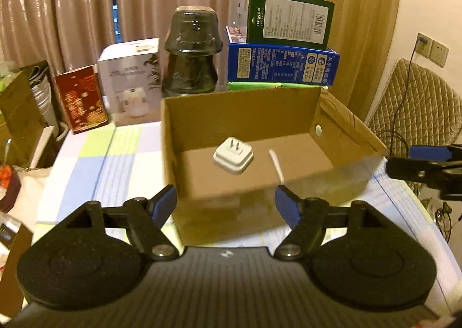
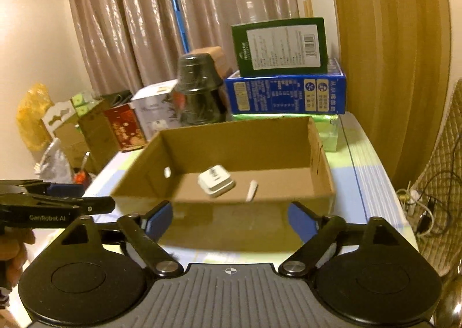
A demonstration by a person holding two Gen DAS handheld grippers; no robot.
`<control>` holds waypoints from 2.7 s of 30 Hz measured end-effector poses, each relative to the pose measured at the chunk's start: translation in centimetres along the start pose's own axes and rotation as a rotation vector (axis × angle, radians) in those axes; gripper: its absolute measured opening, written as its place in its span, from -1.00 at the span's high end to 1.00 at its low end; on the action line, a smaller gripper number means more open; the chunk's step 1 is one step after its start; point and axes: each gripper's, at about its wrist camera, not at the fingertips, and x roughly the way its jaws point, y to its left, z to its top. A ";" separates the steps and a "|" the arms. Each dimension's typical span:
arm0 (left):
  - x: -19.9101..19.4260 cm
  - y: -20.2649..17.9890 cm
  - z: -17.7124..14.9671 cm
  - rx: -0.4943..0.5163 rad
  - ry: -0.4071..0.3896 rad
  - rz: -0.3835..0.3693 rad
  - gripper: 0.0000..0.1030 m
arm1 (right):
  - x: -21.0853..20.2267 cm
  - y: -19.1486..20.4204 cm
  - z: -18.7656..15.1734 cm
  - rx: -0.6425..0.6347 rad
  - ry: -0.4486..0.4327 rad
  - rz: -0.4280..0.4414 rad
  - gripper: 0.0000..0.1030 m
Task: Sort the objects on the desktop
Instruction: 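Withdraw both open grippers from the box back toward the table items, then grasp the silver tea pouch with the left gripper while the right gripper grasps the tall green box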
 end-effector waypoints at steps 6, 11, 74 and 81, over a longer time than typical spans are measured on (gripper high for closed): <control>-5.4 0.6 -4.0 -0.015 -0.007 0.019 -0.65 | -4.3 2.3 -4.5 0.041 0.039 0.019 -0.80; -8.4 0.5 -7.7 0.032 0.009 0.011 -0.75 | -6.3 3.1 -8.1 0.062 0.072 0.017 -0.80; 7.1 -3.7 -13.1 0.708 0.488 -0.492 -0.84 | 5.8 1.7 -11.8 -0.292 0.559 0.036 0.46; 7.4 -4.1 -13.0 0.693 0.498 -0.473 -0.63 | 6.4 2.1 -11.6 -0.268 0.543 0.032 0.46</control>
